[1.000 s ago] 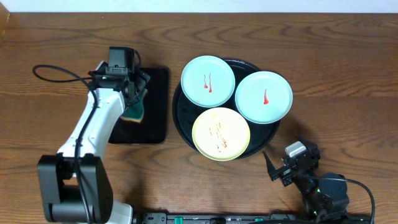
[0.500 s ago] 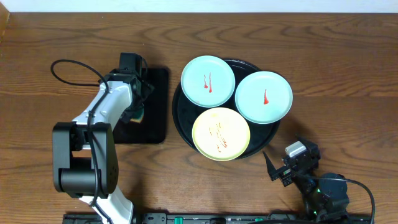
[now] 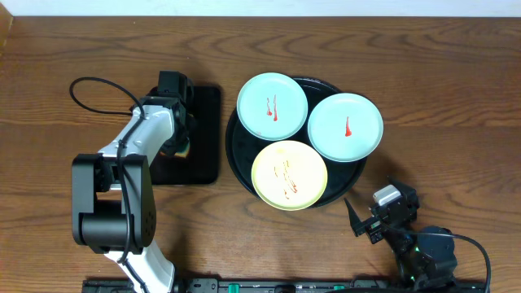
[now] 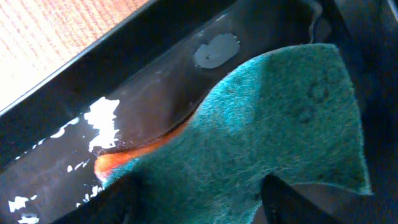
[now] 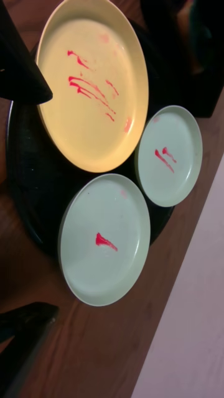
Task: Clean dirty plates on tray and stack at the side
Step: 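Reach the left gripper to the sponge on the black tray, then grasp the green sponge with the left gripper and lift it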
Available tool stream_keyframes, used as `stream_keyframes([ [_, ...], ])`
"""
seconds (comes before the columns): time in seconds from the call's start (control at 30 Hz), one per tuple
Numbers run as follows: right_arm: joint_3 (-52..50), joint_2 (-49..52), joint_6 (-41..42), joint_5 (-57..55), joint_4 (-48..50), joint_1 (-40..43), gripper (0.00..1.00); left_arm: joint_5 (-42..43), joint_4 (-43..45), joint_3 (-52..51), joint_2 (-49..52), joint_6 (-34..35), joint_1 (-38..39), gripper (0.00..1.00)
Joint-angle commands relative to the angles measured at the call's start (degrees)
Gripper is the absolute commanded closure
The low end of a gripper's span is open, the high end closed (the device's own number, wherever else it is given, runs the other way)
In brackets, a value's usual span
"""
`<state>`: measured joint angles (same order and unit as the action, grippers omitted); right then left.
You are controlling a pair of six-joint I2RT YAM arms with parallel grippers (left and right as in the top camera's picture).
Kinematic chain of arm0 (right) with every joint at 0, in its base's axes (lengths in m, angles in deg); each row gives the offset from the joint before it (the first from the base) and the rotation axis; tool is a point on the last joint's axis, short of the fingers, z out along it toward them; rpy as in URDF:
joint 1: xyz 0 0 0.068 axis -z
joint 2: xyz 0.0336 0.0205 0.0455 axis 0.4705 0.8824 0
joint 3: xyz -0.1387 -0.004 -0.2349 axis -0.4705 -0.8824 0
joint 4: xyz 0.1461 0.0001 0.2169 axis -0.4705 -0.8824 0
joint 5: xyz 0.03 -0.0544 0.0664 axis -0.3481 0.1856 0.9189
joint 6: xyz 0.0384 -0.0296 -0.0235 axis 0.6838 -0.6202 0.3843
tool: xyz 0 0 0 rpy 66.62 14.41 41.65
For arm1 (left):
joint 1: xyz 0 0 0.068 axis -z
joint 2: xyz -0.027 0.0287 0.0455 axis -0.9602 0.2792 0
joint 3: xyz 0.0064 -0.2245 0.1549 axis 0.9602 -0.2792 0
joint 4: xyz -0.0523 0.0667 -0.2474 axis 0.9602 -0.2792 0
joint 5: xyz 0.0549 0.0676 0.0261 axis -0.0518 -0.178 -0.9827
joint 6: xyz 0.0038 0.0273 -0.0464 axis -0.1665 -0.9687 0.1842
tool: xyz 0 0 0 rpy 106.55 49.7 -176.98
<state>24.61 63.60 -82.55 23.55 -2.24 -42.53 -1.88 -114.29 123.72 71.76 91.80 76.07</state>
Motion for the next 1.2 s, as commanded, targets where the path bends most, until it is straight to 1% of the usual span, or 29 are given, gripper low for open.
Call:
stream_keyframes([
  [0.0,-0.22,0.0,-0.5,0.09,0.11,0.55,0.01,-0.68,0.22,-1.27,1.64,-0.02,-0.68,0.44],
  [0.07,-0.22,0.0,-0.5,0.09,0.11,0.55,0.01,-0.66,0.2,-1.92,1.64,-0.04,-1.07,0.44],
  [0.13,-0.22,0.0,-0.5,0.09,0.11,0.55,0.01,-0.66,0.2,-2.6,1.64,-0.26,-1.42,0.5],
  [0.3,-0.22,0.0,-0.5,0.09,0.11,0.55,0.01,-0.66,-0.02,-3.56,1.64,-1.46,-1.97,0.53],
  [0.33,-0.22,0.0,-0.5,0.09,0.11,0.55,0.01,-0.66,-0.02,-3.56,1.64,-2.12,-1.97,0.56],
  [0.43,-0.22,0.0,-0.5,0.09,0.11,0.55,0.01,-0.66,-0.07,-3.61,1.64,-3.58,-1.97,0.67],
  [0.53,-0.22,0.0,-0.5,0.09,0.11,0.55,0.01,-0.68,-0.04,-3.61,1.64,-5.27,-1.97,0.85],
  [0.6,-0.22,0.0,-0.5,0.09,0.11,0.55,0.01,-0.68,-0.26,-3.61,1.64,-5.44,-1.99,0.92],
  [0.83,-0.22,0.0,-0.5,0.09,0.11,0.55,0.01,-0.63,-0.7,-3.58,1.31,-5.88,-2.01,0.92],
  [1.0,-0.22,0.0,-0.5,0.09,0.11,0.55,0.01,-0.63,-0.7,-3.17,-2.29,-9.73,-1.99,0.93],
  [1.17,-0.22,0.0,-0.5,0.09,0.11,0.55,0.01,-0.66,-0.7,-2.86,-10.25,-15.26,-1.99,0.93],
])
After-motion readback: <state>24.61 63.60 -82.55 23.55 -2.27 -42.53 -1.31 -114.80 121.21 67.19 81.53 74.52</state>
